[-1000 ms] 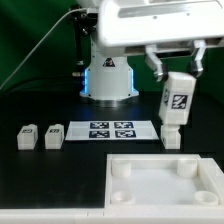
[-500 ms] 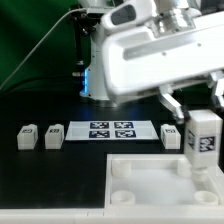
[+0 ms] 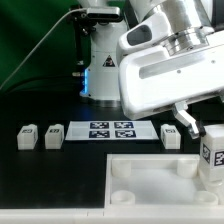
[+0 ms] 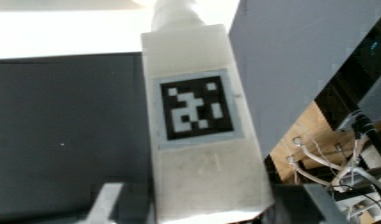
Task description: Assemble one leg
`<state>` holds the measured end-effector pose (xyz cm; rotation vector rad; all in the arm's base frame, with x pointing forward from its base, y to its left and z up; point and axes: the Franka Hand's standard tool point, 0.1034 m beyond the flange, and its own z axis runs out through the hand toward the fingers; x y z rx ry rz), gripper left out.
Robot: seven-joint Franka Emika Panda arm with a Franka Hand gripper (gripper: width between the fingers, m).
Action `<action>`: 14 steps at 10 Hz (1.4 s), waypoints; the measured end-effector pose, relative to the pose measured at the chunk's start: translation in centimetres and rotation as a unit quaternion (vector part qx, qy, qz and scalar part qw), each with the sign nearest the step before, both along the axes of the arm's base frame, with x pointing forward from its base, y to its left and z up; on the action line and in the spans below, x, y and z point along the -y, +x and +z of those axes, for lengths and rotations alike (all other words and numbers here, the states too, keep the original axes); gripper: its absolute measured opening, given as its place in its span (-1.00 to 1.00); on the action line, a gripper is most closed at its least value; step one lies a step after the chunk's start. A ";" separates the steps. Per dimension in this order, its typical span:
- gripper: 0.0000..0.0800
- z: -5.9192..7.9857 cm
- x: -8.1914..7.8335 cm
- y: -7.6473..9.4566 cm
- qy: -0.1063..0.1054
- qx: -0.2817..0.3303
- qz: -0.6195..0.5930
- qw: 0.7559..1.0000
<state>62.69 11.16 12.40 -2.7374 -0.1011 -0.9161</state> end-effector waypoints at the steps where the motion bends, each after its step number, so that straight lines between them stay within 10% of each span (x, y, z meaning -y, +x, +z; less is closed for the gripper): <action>1: -0.26 -0.3 -0.1 -0.1 0.001 -0.001 0.000 1.000; 14: -0.26 -3.2 0.3 -1.6 -0.001 -0.029 -0.072 0.997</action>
Offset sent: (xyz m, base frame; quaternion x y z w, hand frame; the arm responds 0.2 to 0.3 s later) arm 0.0055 -0.0119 -0.0017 -0.0181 0.0082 -0.0051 0.9998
